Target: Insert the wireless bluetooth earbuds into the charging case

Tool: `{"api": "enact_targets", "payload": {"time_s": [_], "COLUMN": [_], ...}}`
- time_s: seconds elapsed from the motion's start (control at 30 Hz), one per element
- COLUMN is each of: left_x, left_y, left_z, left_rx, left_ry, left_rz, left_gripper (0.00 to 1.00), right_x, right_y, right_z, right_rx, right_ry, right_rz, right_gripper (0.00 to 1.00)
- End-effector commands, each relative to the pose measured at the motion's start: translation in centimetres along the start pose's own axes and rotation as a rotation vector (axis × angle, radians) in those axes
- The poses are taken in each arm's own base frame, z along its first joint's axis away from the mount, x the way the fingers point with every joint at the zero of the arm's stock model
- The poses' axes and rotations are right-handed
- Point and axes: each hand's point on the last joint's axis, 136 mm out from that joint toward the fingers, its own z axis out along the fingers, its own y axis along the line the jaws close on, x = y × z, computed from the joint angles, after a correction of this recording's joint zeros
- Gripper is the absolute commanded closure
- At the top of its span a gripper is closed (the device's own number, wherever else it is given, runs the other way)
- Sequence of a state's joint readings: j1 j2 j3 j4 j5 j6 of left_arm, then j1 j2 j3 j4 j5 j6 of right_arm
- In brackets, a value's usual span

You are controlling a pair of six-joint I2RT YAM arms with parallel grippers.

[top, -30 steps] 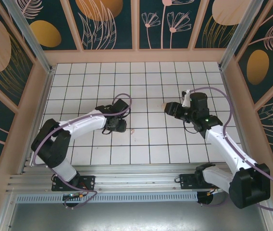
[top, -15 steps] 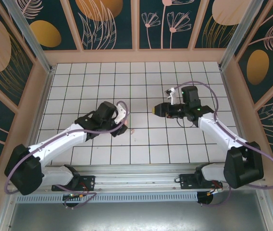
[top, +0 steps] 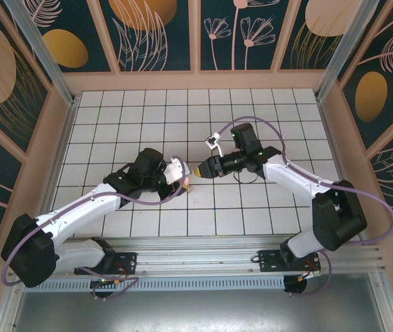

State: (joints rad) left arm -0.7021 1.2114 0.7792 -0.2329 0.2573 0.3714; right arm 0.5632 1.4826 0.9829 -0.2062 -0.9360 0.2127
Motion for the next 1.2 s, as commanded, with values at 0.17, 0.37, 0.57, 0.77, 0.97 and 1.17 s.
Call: {"api": "enact_targets", "payload": {"time_s": [0.17, 0.37, 0.57, 0.77, 0.97, 1.17], "left_x": [-2.1, -2.4, -3.0, -3.1, -3.3, -3.4], "left_y": [-0.1, -0.2, -0.2, -0.2, 0.1, 0.9], "left_z": [-1.0, -1.2, -1.5, -1.6, -1.8, -1.5], "left_rx": [0.008, 0.011, 0.009, 0.009, -0.01, -0.043], "left_ry": [-0.086, -0.097, -0.121, -0.133, -0.135, -0.138], "left_rz": [0.049, 0.045, 0.05, 0.049, 0.037, -0.017], "left_gripper": [0.68, 0.69, 0.7, 0.7, 0.64, 0.44], "right_x": [-0.7, -0.6, -0.6, -0.6, -0.8, -1.2], "right_y": [2.0, 2.2, 2.5, 2.5, 2.9, 2.5], "right_z": [1.6, 2.4, 2.8, 3.2, 3.0, 1.8], "right_rx": [-0.083, -0.116, -0.139, -0.153, -0.158, -0.101], "right_ry": [0.038, 0.063, 0.074, 0.082, 0.072, 0.024], "right_rz": [-0.065, -0.061, -0.063, -0.061, -0.085, -0.128], "right_gripper": [0.49, 0.5, 0.5, 0.6, 0.76, 0.8]}}
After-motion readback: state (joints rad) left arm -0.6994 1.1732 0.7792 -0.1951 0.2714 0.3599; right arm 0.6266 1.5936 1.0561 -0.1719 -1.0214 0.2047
